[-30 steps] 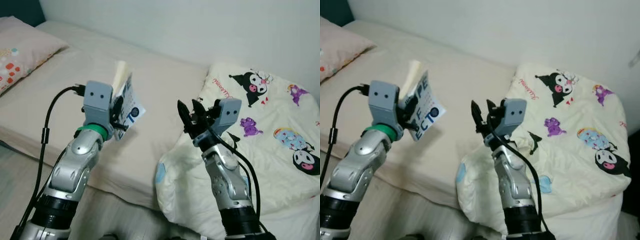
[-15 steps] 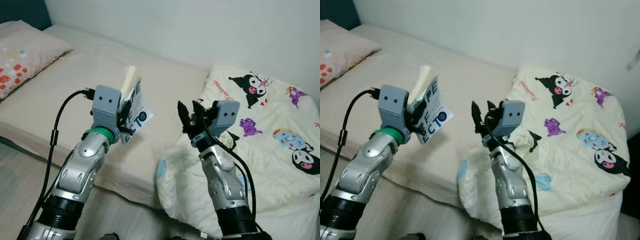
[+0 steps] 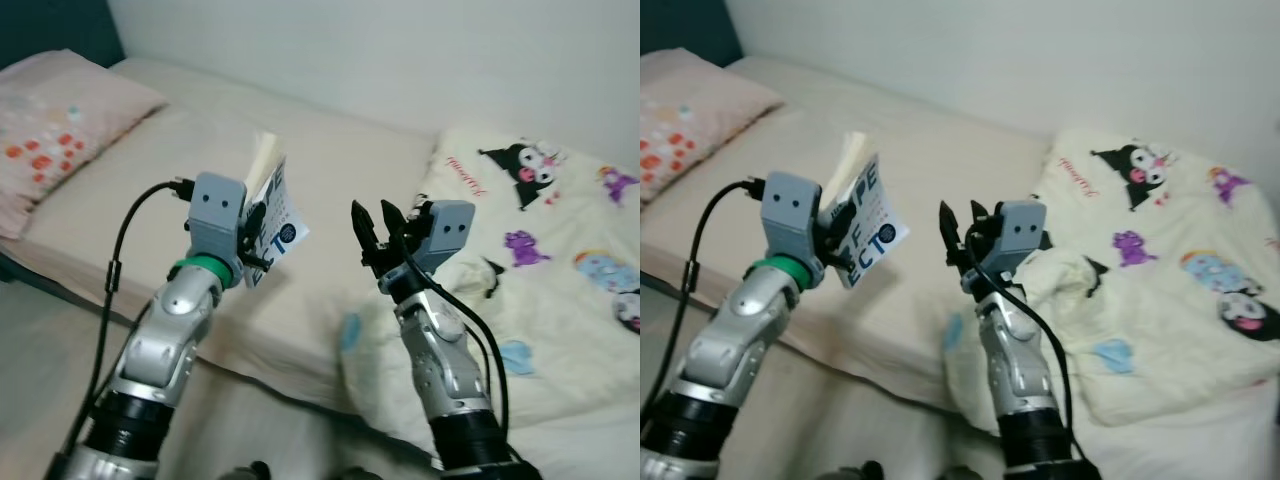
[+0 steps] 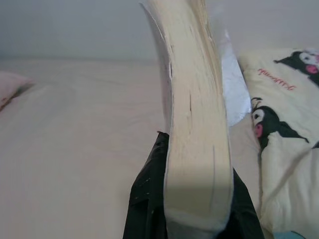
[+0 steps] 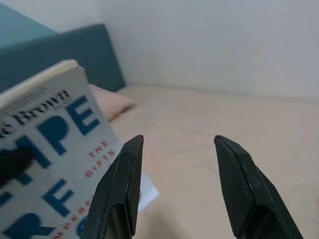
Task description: Clean up the room
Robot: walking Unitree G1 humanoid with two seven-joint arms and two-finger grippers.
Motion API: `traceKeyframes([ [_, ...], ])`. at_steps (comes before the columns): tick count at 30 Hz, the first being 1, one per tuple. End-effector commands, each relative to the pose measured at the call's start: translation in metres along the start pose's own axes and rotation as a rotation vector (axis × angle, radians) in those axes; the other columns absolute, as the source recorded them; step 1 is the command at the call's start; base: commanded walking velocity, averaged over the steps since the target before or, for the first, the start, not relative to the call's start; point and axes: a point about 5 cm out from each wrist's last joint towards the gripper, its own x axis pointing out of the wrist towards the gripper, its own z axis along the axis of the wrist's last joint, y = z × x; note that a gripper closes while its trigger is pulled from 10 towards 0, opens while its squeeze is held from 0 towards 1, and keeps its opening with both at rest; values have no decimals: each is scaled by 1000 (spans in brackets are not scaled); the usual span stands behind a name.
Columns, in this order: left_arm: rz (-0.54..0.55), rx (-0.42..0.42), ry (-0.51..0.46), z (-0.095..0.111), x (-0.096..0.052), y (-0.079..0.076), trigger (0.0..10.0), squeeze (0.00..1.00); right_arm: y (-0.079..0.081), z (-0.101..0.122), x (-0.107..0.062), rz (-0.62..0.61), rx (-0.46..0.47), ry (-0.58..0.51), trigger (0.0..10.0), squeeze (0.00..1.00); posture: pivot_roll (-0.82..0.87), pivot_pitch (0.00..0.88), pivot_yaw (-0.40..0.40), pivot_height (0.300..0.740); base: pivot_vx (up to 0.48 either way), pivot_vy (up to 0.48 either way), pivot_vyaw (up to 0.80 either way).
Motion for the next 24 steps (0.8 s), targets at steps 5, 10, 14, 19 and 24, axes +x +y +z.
traceKeyframes([
  [5,2,17,-28,4,1,2,10000,0,1,-3,0,-5,7,2,10000,0,52,53,9,740,0,361,0],
  [10,2,20,-30,4,1,2,10000,0,1,-3,0,-6,8,1,10000,0,54,51,11,740,0,313,0],
  [14,8,45,-54,7,1,4,10000,0,1,-4,1,-6,12,1,10000,0,57,49,13,740,0,122,0],
  [19,9,60,-81,10,1,3,10000,0,1,-5,1,-5,16,1,10000,0,58,45,14,740,0,-192,0],
  [24,1,62,-85,10,1,1,10000,0,1,-6,1,-5,17,2,10000,0,59,43,14,740,0,-480,0],
])
